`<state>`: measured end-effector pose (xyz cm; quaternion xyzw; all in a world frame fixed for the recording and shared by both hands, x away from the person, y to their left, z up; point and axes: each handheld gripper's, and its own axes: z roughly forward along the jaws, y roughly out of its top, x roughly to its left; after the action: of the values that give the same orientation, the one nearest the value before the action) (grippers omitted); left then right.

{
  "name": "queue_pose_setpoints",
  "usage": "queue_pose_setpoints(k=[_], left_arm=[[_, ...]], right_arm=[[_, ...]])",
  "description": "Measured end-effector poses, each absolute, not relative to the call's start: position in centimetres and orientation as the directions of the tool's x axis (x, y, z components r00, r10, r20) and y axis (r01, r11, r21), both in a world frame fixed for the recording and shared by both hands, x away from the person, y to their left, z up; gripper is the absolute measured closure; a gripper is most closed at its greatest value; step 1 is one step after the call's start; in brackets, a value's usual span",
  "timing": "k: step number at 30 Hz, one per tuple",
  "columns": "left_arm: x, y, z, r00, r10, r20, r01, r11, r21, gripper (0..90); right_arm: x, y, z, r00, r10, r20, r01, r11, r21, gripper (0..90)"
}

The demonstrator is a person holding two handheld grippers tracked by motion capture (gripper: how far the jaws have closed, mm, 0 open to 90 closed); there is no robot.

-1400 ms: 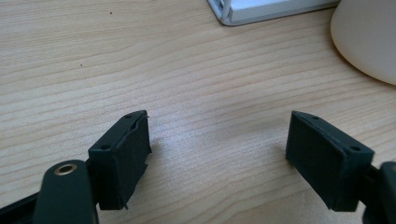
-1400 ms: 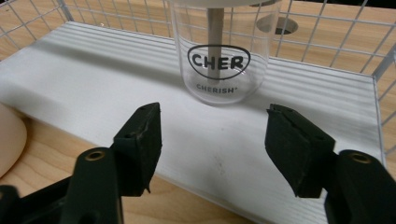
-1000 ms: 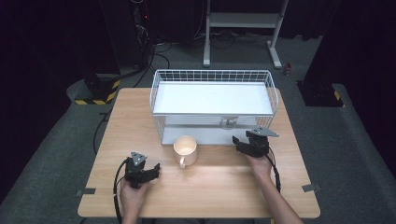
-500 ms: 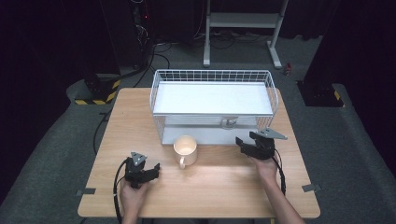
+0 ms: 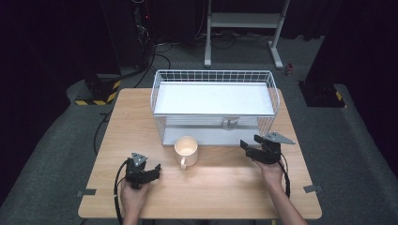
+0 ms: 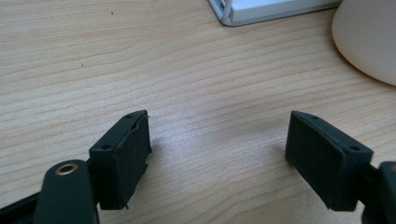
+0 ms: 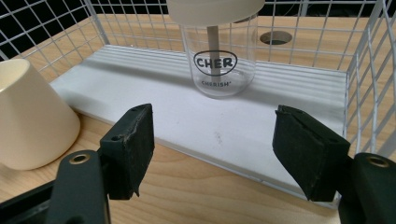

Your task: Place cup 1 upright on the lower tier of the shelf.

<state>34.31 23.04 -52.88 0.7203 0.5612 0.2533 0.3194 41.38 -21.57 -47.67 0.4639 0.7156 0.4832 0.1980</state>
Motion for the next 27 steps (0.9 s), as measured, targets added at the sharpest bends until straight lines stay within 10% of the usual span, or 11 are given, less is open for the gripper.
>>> queue_pose_setpoints(k=[27], left_arm=[[34.3, 23.1, -52.9, 0.242, 0.97, 0.007, 0.648, -0.167, 0.744, 22.4]], right_arm=[[38.6, -23.5, -47.5, -0.489, 0.864, 0.119, 0.43, 0.12, 0.895, 29.1]])
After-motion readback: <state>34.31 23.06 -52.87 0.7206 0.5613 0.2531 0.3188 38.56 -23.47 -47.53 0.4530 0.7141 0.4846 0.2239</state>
